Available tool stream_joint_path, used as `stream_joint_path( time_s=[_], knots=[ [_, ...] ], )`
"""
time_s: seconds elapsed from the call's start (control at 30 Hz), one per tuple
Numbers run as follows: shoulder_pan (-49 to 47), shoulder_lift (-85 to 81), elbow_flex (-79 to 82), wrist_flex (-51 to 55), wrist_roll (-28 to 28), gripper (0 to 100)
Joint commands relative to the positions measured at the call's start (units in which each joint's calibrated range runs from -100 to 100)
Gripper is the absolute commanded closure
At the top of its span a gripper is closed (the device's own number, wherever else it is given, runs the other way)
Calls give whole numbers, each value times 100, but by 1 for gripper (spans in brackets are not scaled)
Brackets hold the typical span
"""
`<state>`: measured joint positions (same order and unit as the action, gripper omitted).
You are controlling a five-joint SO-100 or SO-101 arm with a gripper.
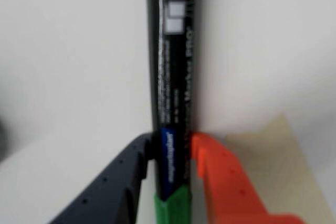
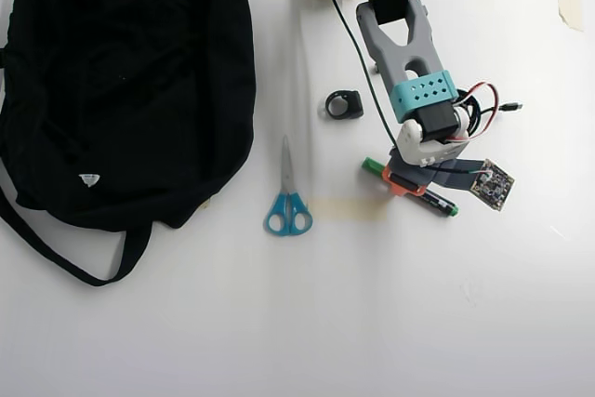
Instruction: Put the green marker into the black bag
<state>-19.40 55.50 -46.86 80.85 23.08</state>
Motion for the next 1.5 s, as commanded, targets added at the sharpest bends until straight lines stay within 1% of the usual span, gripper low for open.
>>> stream_joint_path(
  time_s=[0.0,1.47],
  knots=[
    [40,-65,-184,-109,-11,97],
    [25,-181,-193,46,-27,98]
  ],
)
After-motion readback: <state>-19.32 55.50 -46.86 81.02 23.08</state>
